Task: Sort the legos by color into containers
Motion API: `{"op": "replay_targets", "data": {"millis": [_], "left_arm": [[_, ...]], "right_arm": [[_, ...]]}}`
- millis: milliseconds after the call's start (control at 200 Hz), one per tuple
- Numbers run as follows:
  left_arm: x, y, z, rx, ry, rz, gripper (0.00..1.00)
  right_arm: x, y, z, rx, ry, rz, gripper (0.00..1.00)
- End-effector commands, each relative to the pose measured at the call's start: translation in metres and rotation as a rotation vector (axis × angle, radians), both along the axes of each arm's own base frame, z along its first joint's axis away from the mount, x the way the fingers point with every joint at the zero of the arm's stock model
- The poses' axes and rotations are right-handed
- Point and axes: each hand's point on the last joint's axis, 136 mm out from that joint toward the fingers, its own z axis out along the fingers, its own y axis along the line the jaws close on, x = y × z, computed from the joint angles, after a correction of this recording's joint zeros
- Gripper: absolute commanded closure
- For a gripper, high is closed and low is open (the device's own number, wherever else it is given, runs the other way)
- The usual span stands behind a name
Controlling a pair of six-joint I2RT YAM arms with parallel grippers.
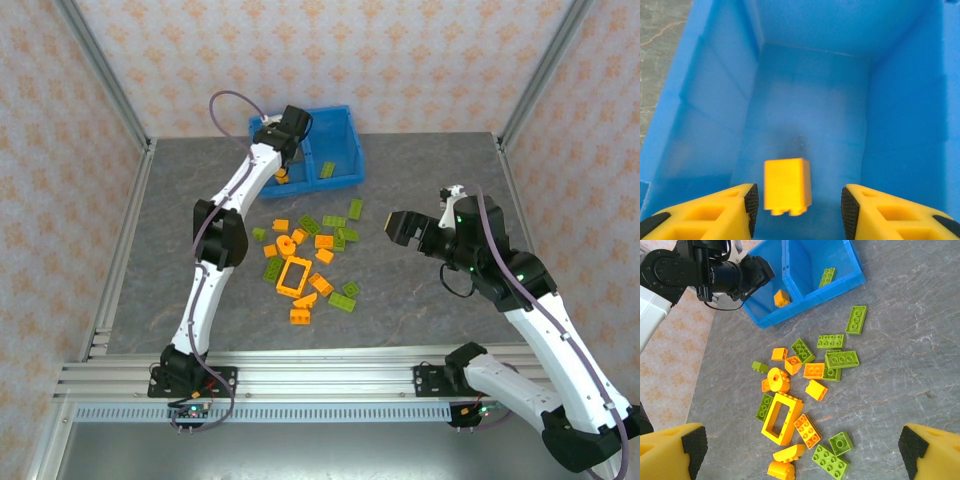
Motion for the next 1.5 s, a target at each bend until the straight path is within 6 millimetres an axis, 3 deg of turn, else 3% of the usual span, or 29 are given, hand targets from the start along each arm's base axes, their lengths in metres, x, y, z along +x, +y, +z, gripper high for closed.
{"op": "replay_targets", "data": {"millis": [0,55,220,380,475,646,791,871,1031,1196,1491], "left_arm": [[0.004,-0.005,0.031,-0.042,-0.064,-0.009,0.50],[-0.001,-0.006,0.046,-0.063,-0.078,-0.012,0.50],[-0.033,-0.016,0.124,-0.149,-0.167,-0.064,0.50],[-0.102,-0.027,0.201,-0.153,-0.282,-0.243,0.48],[-0.147,-0.033,0.220,-0.141,-0.308,-0.393,0.45],[-0.219,-0.039,0.202,-0.120,-0.265,-0.659,0.32],[-0.274,-0.058,0.164,-0.156,-0.166,-0.924,0.14],[-0.293,-0.062,0.146,-0.168,-0.134,-0.990,0.03],[-0.293,-0.050,0.124,-0.094,-0.125,-0.967,0.00],[-0.284,-0.045,0.119,-0.063,-0.124,-0.931,0.00],[-0.289,-0.044,0.128,-0.071,-0.119,-0.928,0.00]], "right_arm": [[-0.002,-0.004,0.005,0.008,-0.008,-0.023,0.01],[0.000,-0.006,0.002,-0.002,-0.005,-0.034,0.01],[0.011,-0.003,-0.024,-0.056,0.053,-0.037,0.01],[0.032,0.020,-0.062,-0.106,0.161,0.037,0.01],[0.048,0.030,-0.087,-0.163,0.222,0.064,0.01],[0.080,0.054,-0.136,-0.203,0.343,0.067,0.01],[0.103,0.077,-0.173,-0.307,0.360,0.144,0.01],[0.114,0.081,-0.194,-0.375,0.376,0.169,0.01],[0.127,0.095,-0.220,-0.420,0.423,0.194,0.01],[0.135,0.107,-0.234,-0.496,0.425,0.219,0.00],[0.149,0.096,-0.260,-0.652,0.453,0.225,0.26]]}}
